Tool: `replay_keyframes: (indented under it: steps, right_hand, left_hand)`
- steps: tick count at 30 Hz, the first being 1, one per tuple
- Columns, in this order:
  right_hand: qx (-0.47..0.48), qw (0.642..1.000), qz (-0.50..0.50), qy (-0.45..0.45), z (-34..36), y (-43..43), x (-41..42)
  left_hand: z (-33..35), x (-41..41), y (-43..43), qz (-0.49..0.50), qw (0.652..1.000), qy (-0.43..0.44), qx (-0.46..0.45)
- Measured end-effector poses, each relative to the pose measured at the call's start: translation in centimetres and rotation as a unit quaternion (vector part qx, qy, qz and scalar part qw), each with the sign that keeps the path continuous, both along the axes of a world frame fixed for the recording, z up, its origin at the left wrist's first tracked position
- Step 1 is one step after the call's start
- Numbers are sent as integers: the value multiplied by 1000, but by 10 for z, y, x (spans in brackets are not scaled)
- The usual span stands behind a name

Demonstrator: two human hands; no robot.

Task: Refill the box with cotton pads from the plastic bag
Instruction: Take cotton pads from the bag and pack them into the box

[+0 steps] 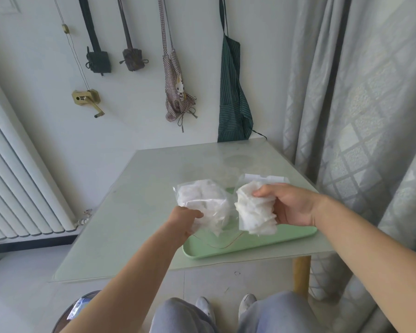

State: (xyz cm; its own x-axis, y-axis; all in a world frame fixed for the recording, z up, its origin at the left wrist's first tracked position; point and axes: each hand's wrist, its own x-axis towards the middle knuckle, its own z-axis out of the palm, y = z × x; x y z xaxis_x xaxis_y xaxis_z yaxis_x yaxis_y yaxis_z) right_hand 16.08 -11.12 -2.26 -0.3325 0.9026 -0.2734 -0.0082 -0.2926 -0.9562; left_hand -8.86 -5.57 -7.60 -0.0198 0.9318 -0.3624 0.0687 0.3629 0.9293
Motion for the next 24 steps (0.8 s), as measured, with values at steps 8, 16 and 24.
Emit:
replay_keyframes:
  steps: [8, 16, 24]
  right_hand:
    - [53, 982, -118, 140, 12, 49, 1]
    - [53, 980, -130, 145, 3, 78, -10]
    - [62, 975, -174, 121, -11, 113, 4]
  left_hand:
    - [32, -10, 21, -44, 924, 362, 114]
    - [58, 47, 24, -184, 970, -33, 154]
    - [39, 72, 66, -147, 962, -201, 109]
